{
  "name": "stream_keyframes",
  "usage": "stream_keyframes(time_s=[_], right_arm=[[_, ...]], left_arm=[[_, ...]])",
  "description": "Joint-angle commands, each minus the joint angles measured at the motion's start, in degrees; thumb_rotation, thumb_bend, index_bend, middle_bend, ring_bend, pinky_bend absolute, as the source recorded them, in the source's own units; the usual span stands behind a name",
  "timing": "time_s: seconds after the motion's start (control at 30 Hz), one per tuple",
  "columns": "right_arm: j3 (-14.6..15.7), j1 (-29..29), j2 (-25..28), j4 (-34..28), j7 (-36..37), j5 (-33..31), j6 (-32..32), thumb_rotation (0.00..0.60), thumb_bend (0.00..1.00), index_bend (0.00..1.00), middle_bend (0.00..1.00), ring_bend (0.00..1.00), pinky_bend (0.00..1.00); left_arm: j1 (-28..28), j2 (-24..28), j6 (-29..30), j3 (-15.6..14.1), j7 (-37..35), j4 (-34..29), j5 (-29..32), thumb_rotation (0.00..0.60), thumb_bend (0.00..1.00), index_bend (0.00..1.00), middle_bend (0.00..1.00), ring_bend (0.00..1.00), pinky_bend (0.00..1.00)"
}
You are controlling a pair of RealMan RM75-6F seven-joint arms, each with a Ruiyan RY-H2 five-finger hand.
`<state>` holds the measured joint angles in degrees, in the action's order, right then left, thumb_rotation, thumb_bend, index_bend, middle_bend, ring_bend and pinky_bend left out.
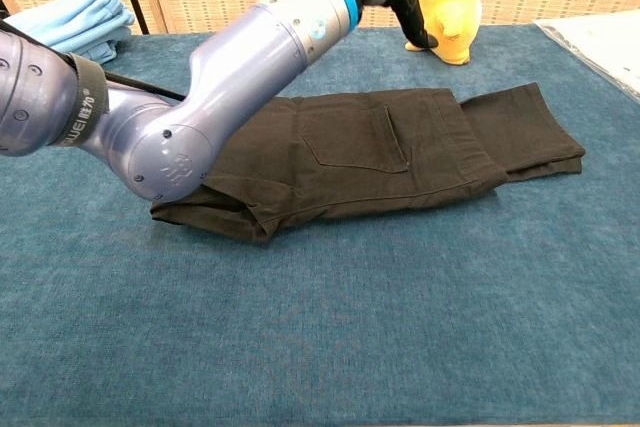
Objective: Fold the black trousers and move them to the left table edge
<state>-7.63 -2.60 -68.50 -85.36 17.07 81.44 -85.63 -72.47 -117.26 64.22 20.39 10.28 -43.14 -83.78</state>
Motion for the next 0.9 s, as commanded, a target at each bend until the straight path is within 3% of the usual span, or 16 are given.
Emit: stream_keyframes(time_s=[0.03, 0.23, 0.4, 0.47, 0.6, 0.9], right_arm=[[0.0, 0.0, 0.0, -0.1, -0.1, 0.1, 0.0, 0.6, 0.0, 0.17, 0.02, 0.0, 0.1], [0.4, 0.0, -0.1, -0.7, -0.7, 0.7, -0.1, 0.6, 0.0, 0.17, 0.02, 0.0, 0.1], [0.5, -0.1, -0.2, -1.1, -1.3, 1.0, -0.1, 0.6, 0.0, 0.17, 0.02, 0.0, 0.1], [0.6, -0.2, -0.3, -1.3, -1.7, 1.2, -0.1, 0.6, 0.0, 0.17, 0.02, 0.0, 0.1], [0.6, -0.3, -0.5, -1.5, -2.4, 1.1, 0.0, 0.6, 0.0, 0.17, 0.02, 0.0, 0.1], [1.0, -0.5, -1.1, -1.9, -4.0, 1.7, 0.1, 0.6, 0.0, 0.17, 0.02, 0.0, 0.1]], left_arm=[[2.0, 2.9, 2.4, -1.3, -3.8, -3.2, -1.3, 0.6, 0.05, 0.0, 0.0, 0.0, 0.28], [10.1, 13.0, 5.9, -9.5, -8.2, -11.1, -5.7, 0.6, 0.05, 0.0, 0.0, 0.0, 0.28], [16.0, 18.8, 9.3, -15.0, -12.7, -13.8, -8.4, 0.6, 0.05, 0.0, 0.0, 0.0, 0.29], [19.2, 21.2, 11.7, -18.2, -15.4, -13.5, -10.0, 0.6, 0.04, 0.0, 0.0, 0.0, 0.28], [23.2, 23.2, 16.2, -21.3, -19.4, -11.2, -12.6, 0.6, 0.04, 0.0, 0.0, 0.0, 0.28], [29.7, 25.9, 19.8, -26.3, -27.0, -4.7, -15.3, 0.6, 0.04, 0.0, 0.0, 0.0, 0.28]])
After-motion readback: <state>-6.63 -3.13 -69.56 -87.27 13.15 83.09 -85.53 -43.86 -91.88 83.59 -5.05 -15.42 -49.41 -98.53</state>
